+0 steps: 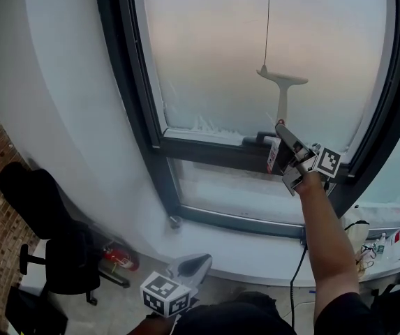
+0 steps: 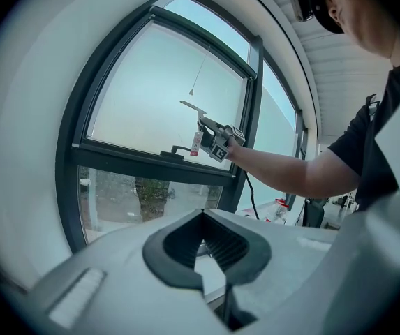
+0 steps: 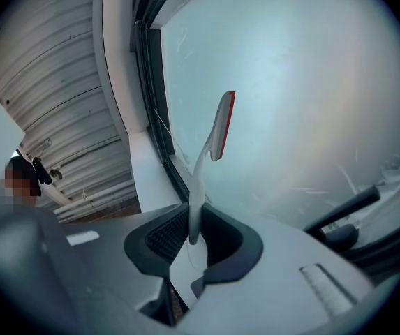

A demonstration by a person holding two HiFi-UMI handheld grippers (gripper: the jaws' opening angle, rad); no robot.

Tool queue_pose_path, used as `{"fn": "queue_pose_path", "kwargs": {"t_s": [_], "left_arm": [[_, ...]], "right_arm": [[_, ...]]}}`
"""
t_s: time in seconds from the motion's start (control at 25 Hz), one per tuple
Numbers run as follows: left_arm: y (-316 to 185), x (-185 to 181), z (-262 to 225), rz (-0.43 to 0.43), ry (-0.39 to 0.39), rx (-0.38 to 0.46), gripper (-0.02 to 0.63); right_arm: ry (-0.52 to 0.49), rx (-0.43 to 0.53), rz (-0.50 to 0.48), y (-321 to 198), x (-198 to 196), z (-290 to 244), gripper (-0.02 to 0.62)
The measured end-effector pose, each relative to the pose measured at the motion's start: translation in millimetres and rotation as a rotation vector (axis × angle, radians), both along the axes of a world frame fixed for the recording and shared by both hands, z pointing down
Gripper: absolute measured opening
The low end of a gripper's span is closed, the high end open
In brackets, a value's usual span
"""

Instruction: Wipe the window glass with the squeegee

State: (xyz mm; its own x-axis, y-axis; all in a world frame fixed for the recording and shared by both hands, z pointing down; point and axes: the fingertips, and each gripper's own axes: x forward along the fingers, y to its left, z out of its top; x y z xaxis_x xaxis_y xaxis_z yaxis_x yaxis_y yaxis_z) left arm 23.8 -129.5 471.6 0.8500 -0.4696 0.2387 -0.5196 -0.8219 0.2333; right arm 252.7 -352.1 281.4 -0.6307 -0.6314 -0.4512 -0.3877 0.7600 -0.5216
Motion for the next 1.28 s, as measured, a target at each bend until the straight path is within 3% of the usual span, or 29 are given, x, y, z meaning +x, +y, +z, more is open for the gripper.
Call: {"fn": "queue_pose_path", "kwargs": {"t_s": [0.48,1.28], "left_arm": [[4,4,-5,0.007,0.019,0.013,0.000],[-15,42,-7,0.033,0.032,0.010,0.000]], "right_arm": [[-0.047,-0.092,-0.011,6,4,54,0.080],[-0.138,-0.238,-0.027,7,9,144,0.080]]}}
